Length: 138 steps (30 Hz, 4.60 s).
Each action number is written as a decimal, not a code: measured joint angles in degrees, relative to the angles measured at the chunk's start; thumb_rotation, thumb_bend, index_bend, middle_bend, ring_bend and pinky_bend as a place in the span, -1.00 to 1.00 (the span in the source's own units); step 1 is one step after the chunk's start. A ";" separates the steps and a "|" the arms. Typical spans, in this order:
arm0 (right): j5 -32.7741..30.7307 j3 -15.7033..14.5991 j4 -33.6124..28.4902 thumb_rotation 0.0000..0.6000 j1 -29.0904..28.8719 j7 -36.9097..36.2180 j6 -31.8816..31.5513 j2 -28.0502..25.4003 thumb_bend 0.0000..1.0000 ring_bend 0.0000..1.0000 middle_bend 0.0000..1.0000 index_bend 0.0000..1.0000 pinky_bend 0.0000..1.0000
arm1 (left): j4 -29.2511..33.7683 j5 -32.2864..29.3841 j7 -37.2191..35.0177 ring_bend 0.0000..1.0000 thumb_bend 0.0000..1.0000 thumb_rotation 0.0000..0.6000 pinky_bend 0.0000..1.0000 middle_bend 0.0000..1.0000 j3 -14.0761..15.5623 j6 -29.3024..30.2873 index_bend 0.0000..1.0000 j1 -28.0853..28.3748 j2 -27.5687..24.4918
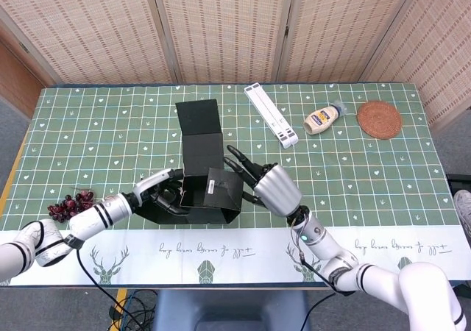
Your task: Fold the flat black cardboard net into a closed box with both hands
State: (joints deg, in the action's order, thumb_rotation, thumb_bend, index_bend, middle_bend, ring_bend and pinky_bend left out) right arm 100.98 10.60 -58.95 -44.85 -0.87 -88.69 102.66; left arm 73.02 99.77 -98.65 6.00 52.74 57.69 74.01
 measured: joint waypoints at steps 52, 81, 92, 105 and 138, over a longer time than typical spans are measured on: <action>5.41 -13.46 2.76 1.00 -7.17 0.40 19.96 -2.18 -0.35 0.51 -0.33 -0.54 1.00 | -6.25 -8.06 31.42 0.09 -0.88 1.00 0.58 -0.51 -0.57 -9.84 -0.70 -0.87 14.63; 6.59 -15.79 -2.40 1.00 -7.60 1.88 21.91 -6.02 -0.28 0.51 -0.31 -0.53 1.00 | -4.84 -7.82 32.52 0.06 -0.88 1.00 0.58 -0.60 -0.72 -10.31 -0.76 -0.73 14.24; 6.73 -16.04 -3.18 1.00 -7.41 2.86 22.35 -6.69 -0.29 0.51 -0.32 -0.53 1.00 | -4.64 -7.54 32.72 0.06 -0.88 1.00 0.58 -0.62 -0.39 -10.74 -0.81 -0.47 14.42; 7.04 -16.27 -5.21 1.00 -8.58 4.31 24.97 -8.37 -0.29 0.51 -0.32 -0.53 1.00 | -5.28 -8.97 32.51 0.09 -0.88 1.00 0.58 -0.58 -1.26 -11.00 -0.58 -0.80 15.50; 7.94 -18.15 -13.01 1.00 -14.30 7.77 36.32 -14.28 0.16 0.59 0.50 0.40 1.00 | -3.15 -8.89 30.86 0.11 -0.88 1.00 0.58 -0.50 -1.95 -10.72 -0.52 -1.20 14.81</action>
State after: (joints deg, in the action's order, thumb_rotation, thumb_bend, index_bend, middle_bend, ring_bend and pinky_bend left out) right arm 108.92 -7.55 -71.96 -59.16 6.91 -52.37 88.38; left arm 69.87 90.88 -67.80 4.05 42.02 56.49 88.83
